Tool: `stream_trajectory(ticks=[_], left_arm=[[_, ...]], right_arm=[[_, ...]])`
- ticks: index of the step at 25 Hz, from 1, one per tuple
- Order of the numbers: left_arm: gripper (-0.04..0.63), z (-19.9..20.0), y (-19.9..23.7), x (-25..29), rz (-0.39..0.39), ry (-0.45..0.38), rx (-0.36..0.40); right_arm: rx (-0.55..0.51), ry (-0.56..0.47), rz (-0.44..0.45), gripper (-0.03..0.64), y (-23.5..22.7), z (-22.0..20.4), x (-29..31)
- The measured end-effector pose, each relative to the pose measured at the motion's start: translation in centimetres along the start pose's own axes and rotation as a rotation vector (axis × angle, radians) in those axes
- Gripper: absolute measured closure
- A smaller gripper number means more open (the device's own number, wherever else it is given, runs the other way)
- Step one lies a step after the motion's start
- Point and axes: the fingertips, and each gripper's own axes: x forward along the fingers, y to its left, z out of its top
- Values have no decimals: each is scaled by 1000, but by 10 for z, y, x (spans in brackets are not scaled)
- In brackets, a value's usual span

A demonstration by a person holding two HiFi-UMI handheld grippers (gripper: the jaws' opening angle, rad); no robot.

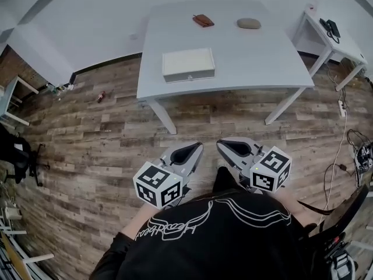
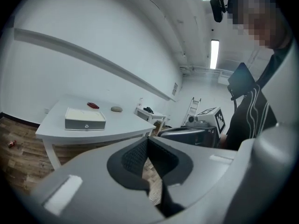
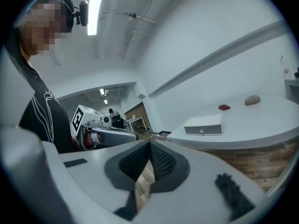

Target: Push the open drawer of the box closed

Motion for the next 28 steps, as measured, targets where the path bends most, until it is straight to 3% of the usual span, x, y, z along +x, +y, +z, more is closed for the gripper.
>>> stream_trajectory(ticks=[8, 28], left_arm=[[588, -2, -21, -20, -34, -28, 12], [588, -16, -15, -25, -51, -12, -10]], right_arm=[[-45, 19, -1, 609, 34, -5, -8], [-19, 49, -7, 609, 38, -25, 6]])
